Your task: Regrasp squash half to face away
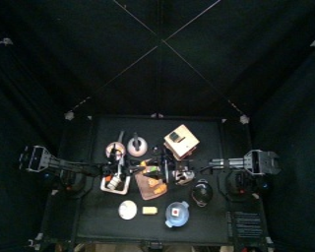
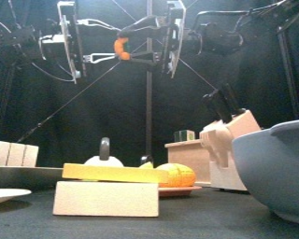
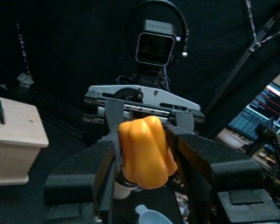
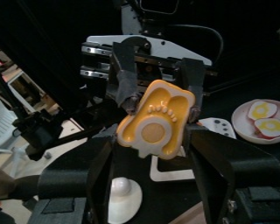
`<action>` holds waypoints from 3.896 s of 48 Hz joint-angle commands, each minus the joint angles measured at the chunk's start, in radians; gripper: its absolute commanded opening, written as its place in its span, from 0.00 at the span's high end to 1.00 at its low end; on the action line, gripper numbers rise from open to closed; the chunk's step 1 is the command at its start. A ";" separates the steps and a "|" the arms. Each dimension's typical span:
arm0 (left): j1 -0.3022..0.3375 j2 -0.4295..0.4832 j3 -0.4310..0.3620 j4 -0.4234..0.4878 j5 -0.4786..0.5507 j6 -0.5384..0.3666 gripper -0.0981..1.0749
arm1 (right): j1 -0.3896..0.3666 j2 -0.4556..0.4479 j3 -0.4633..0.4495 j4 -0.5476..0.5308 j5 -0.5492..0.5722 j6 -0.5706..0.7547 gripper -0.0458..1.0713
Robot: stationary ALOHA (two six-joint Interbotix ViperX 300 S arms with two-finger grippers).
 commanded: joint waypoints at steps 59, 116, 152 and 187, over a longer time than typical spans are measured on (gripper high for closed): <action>0.009 -0.023 -0.009 0.146 0.077 0.008 0.37 | -0.046 -0.126 0.049 0.023 -0.011 0.009 0.29; 0.092 -0.031 0.005 0.313 0.169 0.170 0.04 | -0.060 -0.114 0.060 0.043 -0.011 0.011 0.29; 0.080 -0.186 0.091 0.031 0.339 0.454 0.04 | -0.037 -0.087 0.098 0.015 0.002 0.008 0.29; 0.097 -0.281 0.127 0.028 0.486 0.454 0.04 | 0.091 -0.049 0.026 -0.011 0.548 0.005 0.29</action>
